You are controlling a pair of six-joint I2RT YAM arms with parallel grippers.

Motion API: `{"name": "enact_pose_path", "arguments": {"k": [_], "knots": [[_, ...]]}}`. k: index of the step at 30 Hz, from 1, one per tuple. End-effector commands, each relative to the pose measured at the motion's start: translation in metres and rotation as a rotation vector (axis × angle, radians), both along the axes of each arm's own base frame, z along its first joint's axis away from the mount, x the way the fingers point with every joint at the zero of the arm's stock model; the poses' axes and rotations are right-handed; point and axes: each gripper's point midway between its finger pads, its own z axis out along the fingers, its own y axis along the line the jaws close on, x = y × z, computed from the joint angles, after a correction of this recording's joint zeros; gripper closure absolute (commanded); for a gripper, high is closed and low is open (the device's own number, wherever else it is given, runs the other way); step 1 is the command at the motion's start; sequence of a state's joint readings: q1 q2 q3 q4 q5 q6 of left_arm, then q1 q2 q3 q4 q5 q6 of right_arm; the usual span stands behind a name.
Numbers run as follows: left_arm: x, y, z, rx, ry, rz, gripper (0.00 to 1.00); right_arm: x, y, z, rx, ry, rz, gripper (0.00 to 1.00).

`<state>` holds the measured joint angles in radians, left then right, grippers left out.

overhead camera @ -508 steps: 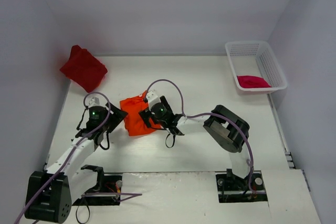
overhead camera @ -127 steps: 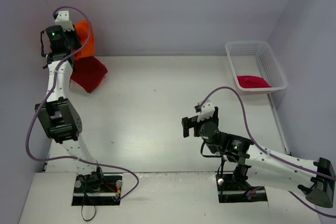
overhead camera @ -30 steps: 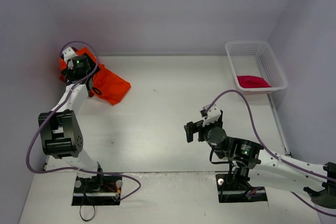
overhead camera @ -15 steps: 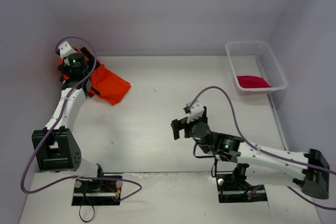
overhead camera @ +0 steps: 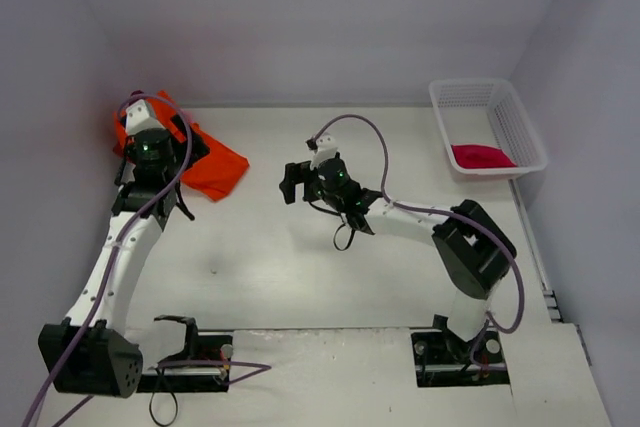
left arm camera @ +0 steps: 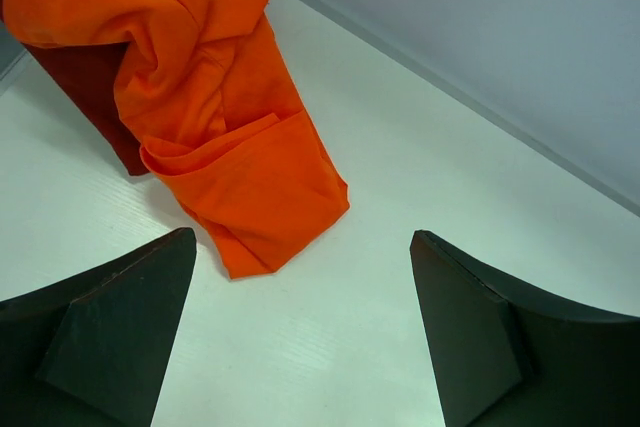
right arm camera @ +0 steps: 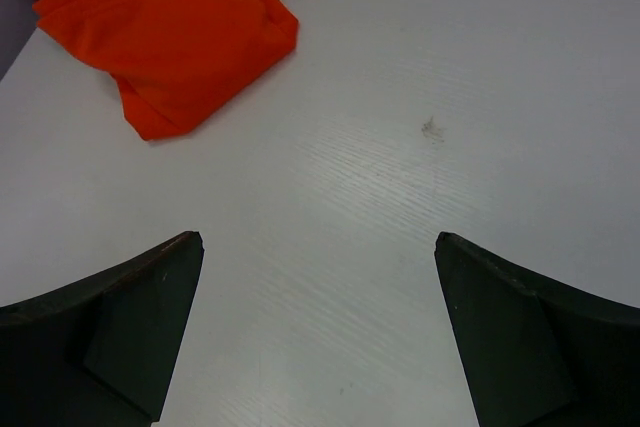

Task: Fold and stack the t-shirts
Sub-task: Put the neatly folded tshirt into the corner of the board with the left arm

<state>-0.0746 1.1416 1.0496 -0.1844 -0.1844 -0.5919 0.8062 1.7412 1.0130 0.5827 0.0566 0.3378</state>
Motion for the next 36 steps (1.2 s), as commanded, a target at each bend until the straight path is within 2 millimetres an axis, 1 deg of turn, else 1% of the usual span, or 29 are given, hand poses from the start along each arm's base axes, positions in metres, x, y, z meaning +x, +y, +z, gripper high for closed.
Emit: {"name": "enact_pose_path", "arguments": {"k": [1, 2, 3, 4, 5, 6, 7, 8, 9, 14, 15, 17, 18, 19, 20, 21, 22, 23, 24, 25, 26, 27, 32, 36], "knots": [[-0.012, 0.003, 0.021, -0.016, -0.043, 0.013, 0.17, 0.015, 0.043, 0.051, 0.214, -0.044, 0.109, 0.02], [-0.013, 0.0, 0.02, -0.024, -0.039, 0.002, 0.17, 0.019, 0.051, 0.059, 0.233, -0.052, 0.129, 0.02], [-0.013, -0.003, 0.018, -0.035, -0.037, -0.007, 0.17, 0.022, 0.058, 0.046, 0.229, -0.026, 0.139, 0.02], [-0.013, -0.005, 0.019, -0.043, -0.045, -0.016, 0.17, 0.024, 0.063, 0.044, 0.23, -0.015, 0.147, 0.02], [-0.013, -0.007, 0.018, -0.05, -0.042, -0.025, 0.17, 0.028, 0.07, 0.051, 0.249, -0.023, 0.159, 0.02], [-0.013, -0.007, 0.018, -0.057, -0.041, -0.024, 0.17, 0.029, 0.077, 0.037, 0.243, 0.007, 0.181, 0.03], [-0.013, -0.007, 0.015, -0.061, -0.031, -0.022, 0.17, 0.03, 0.082, 0.034, 0.251, 0.02, 0.185, 0.03], [-0.014, -0.006, 0.015, -0.06, -0.027, -0.016, 0.17, 0.033, 0.088, 0.039, 0.268, 0.016, 0.197, 0.03], [-0.014, -0.005, 0.016, -0.058, -0.026, -0.013, 0.17, 0.032, 0.094, 0.027, 0.267, 0.041, 0.215, 0.04], [-0.018, -0.007, 0.013, -0.058, -0.01, -0.024, 0.17, 0.037, 0.119, 0.014, 0.306, 0.083, 0.255, 0.05], [-0.018, -0.006, 0.013, -0.051, -0.006, -0.02, 0.17, 0.041, 0.125, 0.01, 0.31, 0.086, 0.262, 0.05], [-0.022, -0.003, 0.013, -0.045, -0.002, -0.009, 0.17, 0.043, 0.133, 0.006, 0.324, 0.1, 0.277, 0.05], [-0.023, -0.002, 0.015, -0.039, -0.006, -0.008, 0.17, 0.043, 0.138, -0.005, 0.32, 0.115, 0.284, 0.06], [-0.025, -0.001, 0.018, -0.035, -0.013, -0.002, 0.17, 0.044, 0.145, 0.002, 0.337, 0.109, 0.303, 0.06], [-0.026, 0.0, 0.02, -0.034, -0.018, -0.001, 0.17, 0.045, 0.148, 0.002, 0.344, 0.113, 0.309, 0.06], [-0.026, 0.001, 0.021, -0.027, -0.02, 0.002, 0.17, 0.044, 0.153, -0.008, 0.336, 0.129, 0.316, 0.06], [-0.028, 0.002, 0.022, -0.021, -0.021, 0.006, 0.17, 0.046, 0.159, -0.002, 0.346, 0.122, 0.327, 0.07], [-0.028, 0.003, 0.025, -0.018, -0.023, 0.008, 0.17, 0.045, 0.163, -0.002, 0.344, 0.121, 0.336, 0.07], [-0.029, 0.003, 0.025, -0.016, -0.02, 0.009, 0.17, 0.045, 0.166, -0.007, 0.337, 0.122, 0.339, 0.07], [-0.03, 0.004, 0.025, -0.013, -0.021, 0.009, 0.17, 0.044, 0.171, -0.002, 0.343, 0.115, 0.347, 0.07], [-0.03, 0.003, 0.025, -0.014, -0.021, 0.005, 0.17, 0.044, 0.174, -0.001, 0.346, 0.113, 0.355, 0.07], [-0.03, 0.002, 0.024, -0.015, -0.018, 0.002, 0.17, 0.044, 0.176, -0.006, 0.342, 0.122, 0.356, 0.07], [-0.035, 0.004, 0.024, -0.011, -0.021, 0.009, 0.17, 0.05, 0.19, -0.002, 0.358, 0.115, 0.373, 0.07], [-0.038, 0.006, 0.02, -0.004, -0.016, 0.018, 0.17, 0.052, 0.195, -0.005, 0.356, 0.118, 0.375, 0.07]]}}
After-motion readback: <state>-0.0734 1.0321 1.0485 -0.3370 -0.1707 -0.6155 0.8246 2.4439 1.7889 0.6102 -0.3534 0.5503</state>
